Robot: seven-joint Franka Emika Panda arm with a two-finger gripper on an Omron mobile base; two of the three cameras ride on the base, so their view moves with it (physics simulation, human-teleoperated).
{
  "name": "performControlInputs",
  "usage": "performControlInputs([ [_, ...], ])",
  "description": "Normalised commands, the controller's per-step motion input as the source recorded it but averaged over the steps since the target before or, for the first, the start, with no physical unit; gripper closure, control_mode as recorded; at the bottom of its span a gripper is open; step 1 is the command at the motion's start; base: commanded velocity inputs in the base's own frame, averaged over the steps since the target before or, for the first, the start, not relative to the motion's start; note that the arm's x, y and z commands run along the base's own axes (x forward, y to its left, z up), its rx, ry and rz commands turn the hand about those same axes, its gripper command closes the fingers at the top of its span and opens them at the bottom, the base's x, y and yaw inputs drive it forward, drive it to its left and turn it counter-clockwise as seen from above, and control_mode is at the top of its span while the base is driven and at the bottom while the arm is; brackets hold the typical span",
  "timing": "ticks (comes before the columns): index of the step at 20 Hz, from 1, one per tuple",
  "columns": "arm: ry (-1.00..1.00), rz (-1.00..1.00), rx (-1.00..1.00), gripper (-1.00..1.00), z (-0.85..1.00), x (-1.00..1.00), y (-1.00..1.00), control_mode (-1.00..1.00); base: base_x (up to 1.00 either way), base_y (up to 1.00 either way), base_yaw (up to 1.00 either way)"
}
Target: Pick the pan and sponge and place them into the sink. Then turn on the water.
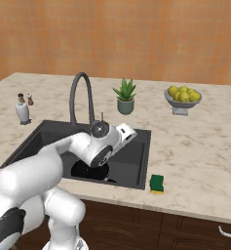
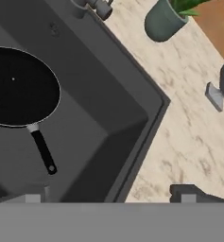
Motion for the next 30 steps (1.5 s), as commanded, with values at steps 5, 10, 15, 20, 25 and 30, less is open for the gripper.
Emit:
performControlInputs([
  [5, 0.32, -0.22, 0.13, -1.00, 0.49, -0.56, -0.27, -1.00, 0.00, 0.00, 0.00],
  [10, 0.09, -0.15, 0.29, -1.00, 0.04, -0.67, -0.29, -1.00, 0.00, 0.00, 0.00],
  [15, 0.02, -0.30, 0.06, -1.00, -0.03, -0.14, -0.19, -1.00, 0.00, 0.00, 0.00],
  [20, 0.00, -0.32, 0.00, -1.00, -0.31, 0.00, -0.28, -1.00, 0.00, 0.00, 0.00],
  [25, 0.00, -0.12, 0.01, -1.00, -0.37, 0.00, -0.36, -1.00, 0.00, 0.00, 0.00],
  [30, 0.00, 0.00, 0.03, -1.00, -0.30, 0.00, -0.30, -1.00, 0.00, 0.00, 0.00],
])
